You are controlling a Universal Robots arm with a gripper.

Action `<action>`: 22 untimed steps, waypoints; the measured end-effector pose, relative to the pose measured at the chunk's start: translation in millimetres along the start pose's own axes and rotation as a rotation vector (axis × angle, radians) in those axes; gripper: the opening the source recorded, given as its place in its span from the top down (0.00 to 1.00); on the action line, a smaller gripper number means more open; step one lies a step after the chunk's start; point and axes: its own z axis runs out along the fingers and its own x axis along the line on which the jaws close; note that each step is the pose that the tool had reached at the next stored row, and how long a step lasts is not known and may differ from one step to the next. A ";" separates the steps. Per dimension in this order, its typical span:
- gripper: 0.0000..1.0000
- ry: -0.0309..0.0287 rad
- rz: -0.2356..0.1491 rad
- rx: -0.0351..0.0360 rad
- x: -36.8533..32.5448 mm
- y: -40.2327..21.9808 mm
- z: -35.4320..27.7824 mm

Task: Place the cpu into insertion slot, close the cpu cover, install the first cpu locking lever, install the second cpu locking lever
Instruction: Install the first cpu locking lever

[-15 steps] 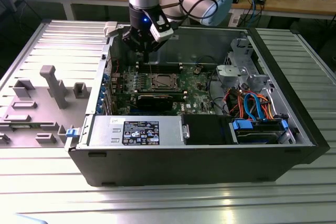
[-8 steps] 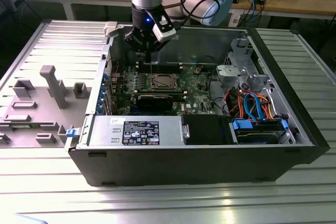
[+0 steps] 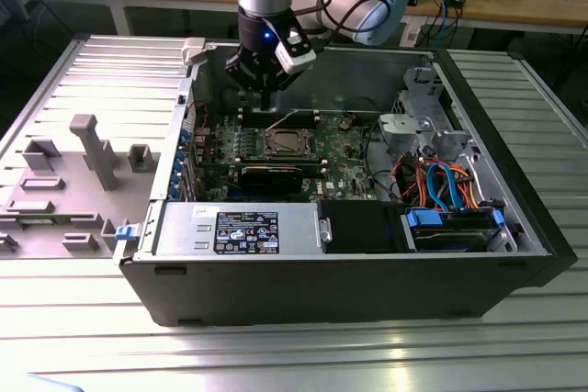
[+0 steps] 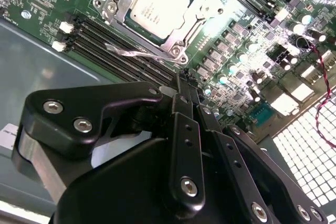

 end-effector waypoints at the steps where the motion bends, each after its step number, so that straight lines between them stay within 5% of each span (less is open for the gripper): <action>1: 0.89 -0.0001 0.000 0.0003 -0.2 0.0 0.2; 4: 0.89 -0.0003 0.002 0.0001 -0.7 -0.1 1.4; 9: 0.89 -0.0024 0.016 -0.0235 -4.0 -0.6 4.1; 17: 0.89 -0.0035 0.080 -0.0233 -7.6 -0.9 9.7; 22: 0.89 -0.0035 0.090 -0.0236 -16.4 -1.6 14.2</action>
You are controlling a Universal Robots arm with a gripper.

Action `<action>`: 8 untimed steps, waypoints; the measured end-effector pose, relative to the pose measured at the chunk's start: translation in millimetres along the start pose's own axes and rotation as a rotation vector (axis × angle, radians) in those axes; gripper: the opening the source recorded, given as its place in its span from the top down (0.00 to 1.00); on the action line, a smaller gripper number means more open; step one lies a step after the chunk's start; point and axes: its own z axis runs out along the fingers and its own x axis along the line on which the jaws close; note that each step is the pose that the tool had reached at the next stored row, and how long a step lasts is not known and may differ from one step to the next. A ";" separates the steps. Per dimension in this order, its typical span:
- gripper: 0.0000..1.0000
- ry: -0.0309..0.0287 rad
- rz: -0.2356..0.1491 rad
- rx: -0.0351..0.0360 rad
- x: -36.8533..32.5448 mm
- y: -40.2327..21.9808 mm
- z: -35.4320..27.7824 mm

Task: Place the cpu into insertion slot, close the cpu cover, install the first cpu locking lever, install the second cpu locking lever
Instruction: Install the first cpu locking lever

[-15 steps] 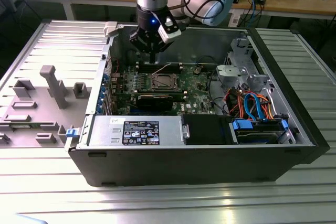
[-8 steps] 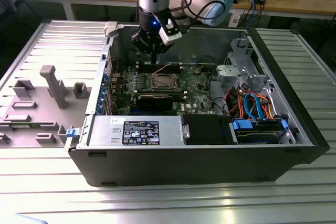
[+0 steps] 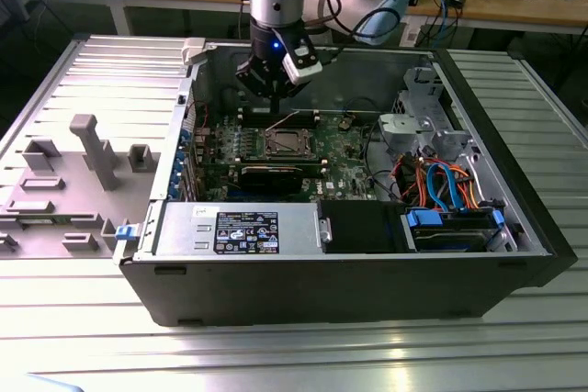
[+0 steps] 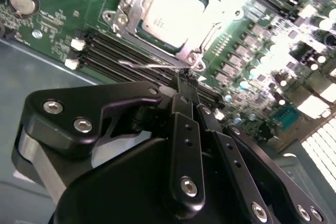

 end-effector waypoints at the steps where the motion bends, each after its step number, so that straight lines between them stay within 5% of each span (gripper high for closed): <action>1: 0.89 0.0002 0.001 0.0000 -1.8 0.0 0.8; 8: 0.89 0.0011 0.005 0.0002 -12.3 1.5 6.2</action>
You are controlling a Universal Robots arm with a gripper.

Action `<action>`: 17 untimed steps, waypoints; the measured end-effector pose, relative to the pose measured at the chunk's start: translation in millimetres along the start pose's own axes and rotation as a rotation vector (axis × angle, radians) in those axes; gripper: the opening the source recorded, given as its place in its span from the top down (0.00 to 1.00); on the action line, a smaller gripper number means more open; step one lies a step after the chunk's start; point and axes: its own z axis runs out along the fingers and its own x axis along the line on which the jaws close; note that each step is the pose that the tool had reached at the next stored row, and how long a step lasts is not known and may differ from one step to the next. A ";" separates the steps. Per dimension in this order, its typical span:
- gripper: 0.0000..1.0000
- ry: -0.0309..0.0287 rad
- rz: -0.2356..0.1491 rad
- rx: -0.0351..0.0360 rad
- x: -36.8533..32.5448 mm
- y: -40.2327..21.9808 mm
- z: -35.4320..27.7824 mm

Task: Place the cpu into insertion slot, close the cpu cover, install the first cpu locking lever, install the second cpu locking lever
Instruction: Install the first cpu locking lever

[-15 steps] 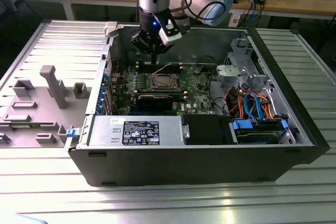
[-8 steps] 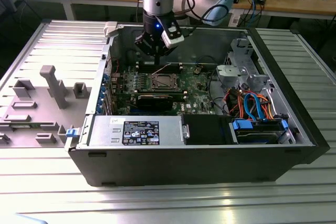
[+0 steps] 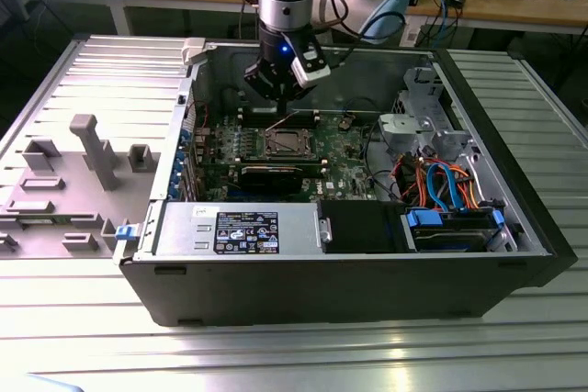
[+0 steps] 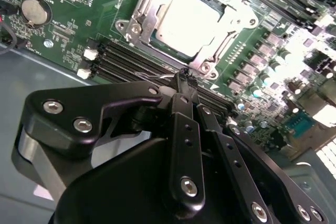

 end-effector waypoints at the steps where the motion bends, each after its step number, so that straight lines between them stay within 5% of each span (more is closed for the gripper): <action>1: 0.89 -0.0001 0.000 -0.0001 -0.4 0.3 0.6; 17: 0.89 0.0006 0.000 0.0001 -12.4 7.6 16.0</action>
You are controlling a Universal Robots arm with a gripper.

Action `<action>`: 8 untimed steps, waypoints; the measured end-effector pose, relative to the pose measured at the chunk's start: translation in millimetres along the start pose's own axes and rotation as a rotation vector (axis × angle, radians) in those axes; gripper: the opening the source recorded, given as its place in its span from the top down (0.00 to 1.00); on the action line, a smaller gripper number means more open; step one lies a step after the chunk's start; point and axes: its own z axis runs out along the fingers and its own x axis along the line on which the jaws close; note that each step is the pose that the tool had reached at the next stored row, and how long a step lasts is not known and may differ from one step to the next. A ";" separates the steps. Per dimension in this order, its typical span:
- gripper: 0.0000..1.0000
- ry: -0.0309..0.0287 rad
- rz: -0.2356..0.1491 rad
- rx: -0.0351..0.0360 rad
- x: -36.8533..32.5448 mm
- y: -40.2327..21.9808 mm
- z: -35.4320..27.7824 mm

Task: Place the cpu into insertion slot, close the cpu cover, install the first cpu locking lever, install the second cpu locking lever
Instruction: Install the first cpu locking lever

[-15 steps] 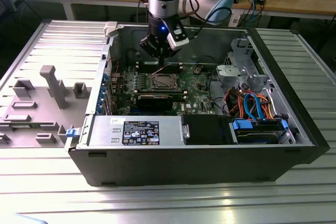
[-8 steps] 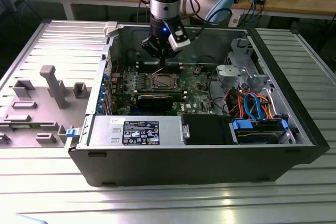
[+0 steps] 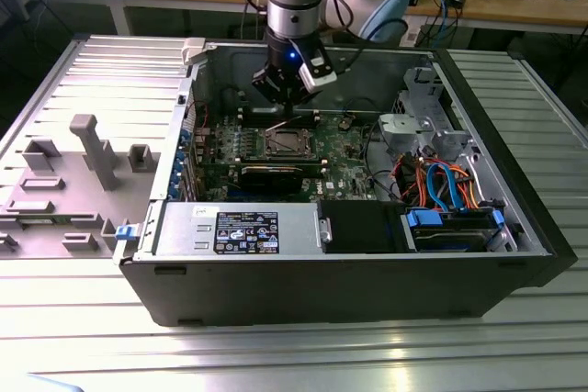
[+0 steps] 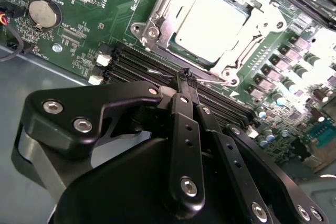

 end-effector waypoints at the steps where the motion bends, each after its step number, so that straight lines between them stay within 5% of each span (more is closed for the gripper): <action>1: 0.89 0.0000 0.000 0.0000 -0.7 0.2 1.1; 8: 0.89 -0.0001 0.000 0.0012 -9.6 0.6 8.2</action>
